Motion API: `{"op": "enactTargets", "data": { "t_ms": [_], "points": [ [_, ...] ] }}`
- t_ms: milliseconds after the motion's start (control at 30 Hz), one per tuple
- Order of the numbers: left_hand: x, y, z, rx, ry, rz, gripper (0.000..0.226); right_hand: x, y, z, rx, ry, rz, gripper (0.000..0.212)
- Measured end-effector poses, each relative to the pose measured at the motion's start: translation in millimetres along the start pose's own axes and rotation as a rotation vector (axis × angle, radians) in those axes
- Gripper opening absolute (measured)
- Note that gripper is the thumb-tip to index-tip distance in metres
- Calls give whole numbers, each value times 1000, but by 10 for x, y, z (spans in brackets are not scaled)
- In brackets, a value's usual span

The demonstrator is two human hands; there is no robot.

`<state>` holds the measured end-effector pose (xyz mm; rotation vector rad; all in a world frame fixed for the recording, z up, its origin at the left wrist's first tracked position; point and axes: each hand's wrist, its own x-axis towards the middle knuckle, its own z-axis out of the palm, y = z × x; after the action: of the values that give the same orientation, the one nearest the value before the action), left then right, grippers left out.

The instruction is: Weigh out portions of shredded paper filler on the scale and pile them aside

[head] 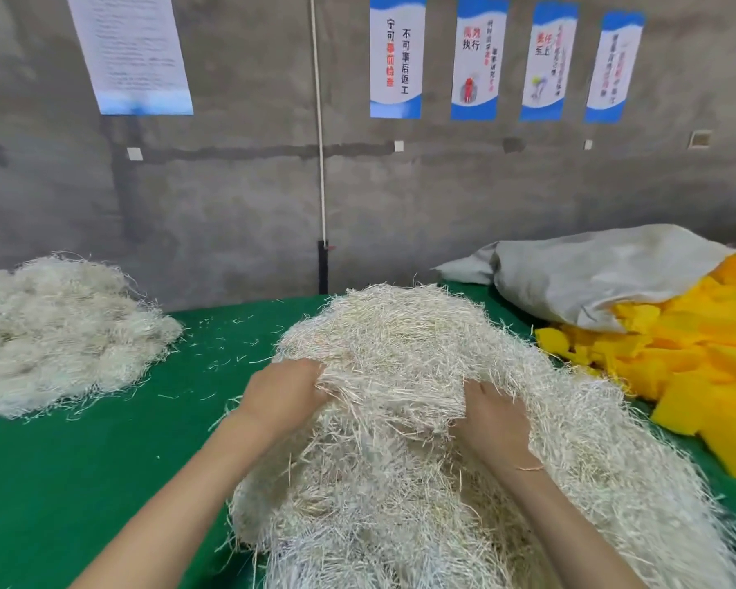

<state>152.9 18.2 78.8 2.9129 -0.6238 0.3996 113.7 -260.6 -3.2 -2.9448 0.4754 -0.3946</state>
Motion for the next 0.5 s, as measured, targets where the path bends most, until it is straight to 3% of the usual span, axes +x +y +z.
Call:
{"op": "enactTargets", "data": {
  "t_ms": [133, 233, 400, 500],
  "points": [
    [-50, -251, -128, -8, 54, -99, 8, -2, 124, 16, -6, -26, 33, 46],
    [-77, -377, -211, -110, 117, -179, 34, 45, 135, 23, -5, -19, 3, 45],
    [-82, -716, -310, -312, 276, -333, 38, 114, 224, -8, 51, -106, 83, 43],
    [-89, -782, -415, -651, 333, -506, 29, 151, 231, -46, 70, -118, 96, 44]
  ]
}}
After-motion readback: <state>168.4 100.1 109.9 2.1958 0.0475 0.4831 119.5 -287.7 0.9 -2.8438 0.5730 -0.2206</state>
